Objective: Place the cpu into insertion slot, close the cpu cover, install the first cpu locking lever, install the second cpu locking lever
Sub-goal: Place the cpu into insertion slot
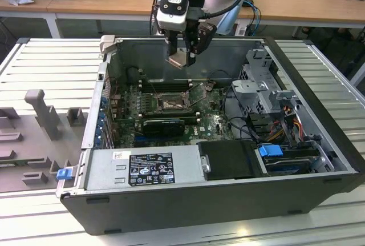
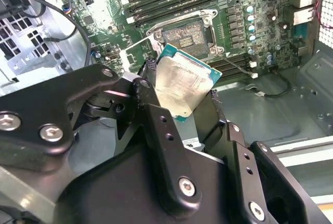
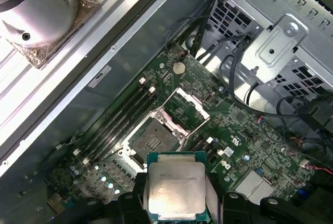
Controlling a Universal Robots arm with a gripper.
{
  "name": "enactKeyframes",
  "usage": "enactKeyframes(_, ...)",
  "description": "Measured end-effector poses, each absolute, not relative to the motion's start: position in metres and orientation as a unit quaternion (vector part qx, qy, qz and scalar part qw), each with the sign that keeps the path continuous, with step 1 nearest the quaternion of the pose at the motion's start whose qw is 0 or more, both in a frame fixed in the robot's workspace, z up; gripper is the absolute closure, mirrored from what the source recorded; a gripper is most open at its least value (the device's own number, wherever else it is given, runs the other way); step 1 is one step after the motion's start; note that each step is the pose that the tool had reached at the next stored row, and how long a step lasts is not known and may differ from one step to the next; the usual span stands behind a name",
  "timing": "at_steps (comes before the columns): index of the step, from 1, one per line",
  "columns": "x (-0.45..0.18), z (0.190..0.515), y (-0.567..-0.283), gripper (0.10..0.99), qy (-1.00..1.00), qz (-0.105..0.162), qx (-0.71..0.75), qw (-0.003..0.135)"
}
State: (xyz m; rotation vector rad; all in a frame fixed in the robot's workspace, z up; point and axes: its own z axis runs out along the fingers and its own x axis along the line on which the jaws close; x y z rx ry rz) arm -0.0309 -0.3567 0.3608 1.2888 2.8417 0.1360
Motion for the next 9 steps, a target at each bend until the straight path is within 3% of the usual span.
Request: enactKeyframes(9,-0.0309,0.3607,-0.3567,0.557,0.894,0.043,0.446,0.011)
